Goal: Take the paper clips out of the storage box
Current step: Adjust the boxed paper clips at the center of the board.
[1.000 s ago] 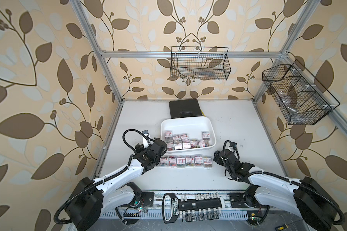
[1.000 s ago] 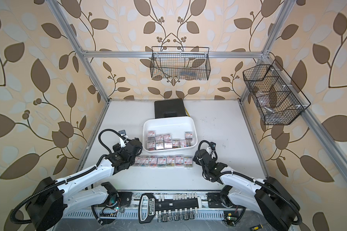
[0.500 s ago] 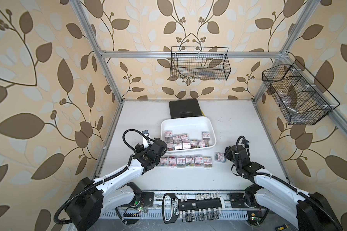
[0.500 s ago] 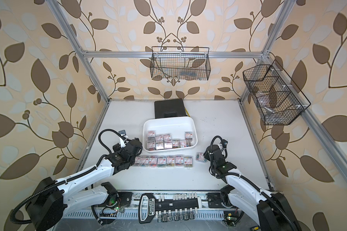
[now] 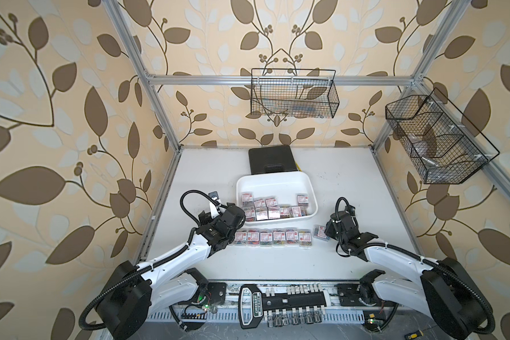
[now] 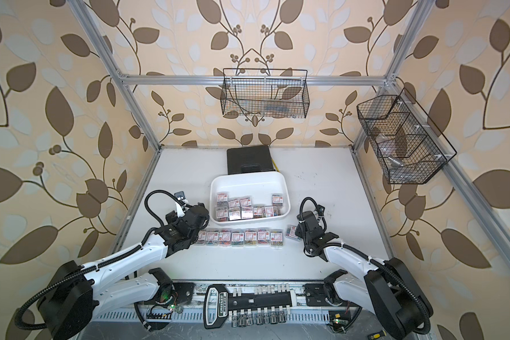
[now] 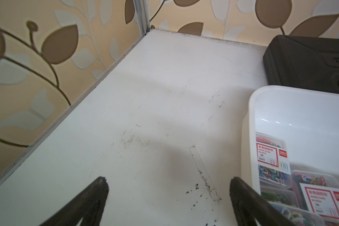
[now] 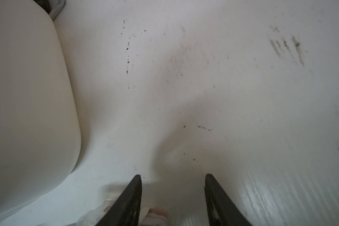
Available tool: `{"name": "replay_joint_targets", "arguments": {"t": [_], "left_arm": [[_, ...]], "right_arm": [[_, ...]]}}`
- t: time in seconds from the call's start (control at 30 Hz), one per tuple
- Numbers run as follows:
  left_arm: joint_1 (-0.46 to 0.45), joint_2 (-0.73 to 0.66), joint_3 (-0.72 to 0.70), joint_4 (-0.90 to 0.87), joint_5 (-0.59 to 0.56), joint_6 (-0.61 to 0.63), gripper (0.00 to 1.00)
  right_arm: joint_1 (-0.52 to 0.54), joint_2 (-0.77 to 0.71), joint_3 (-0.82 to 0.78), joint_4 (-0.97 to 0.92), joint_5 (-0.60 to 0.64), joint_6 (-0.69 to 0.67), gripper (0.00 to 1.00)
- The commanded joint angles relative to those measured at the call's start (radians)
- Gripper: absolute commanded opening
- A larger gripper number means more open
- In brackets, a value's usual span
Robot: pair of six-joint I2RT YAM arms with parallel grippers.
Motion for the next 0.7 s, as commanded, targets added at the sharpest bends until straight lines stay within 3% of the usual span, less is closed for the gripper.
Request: {"name": "replay_joint_targets", "arguments": {"t": [0.0,0.37,0.67], "left_arm": [[0.01,-0.018,0.002,0.002,-0.017,-0.017,0.99],[0.009,-0.02,0.001,0.002,-0.017,-0.018,0.99],[0.009,-0.018,0.002,0.002,-0.017,-0.016,0.99]], "right_arm": [[0.043,0.006,0.032,-0.071,0.04,0.034,0.52],[0.095,-0.054,0.021,-0.115,0.039,0.063,0.44],[0.101,-0.204,0.02,-0.199,0.061,0.038,0.52]]}}
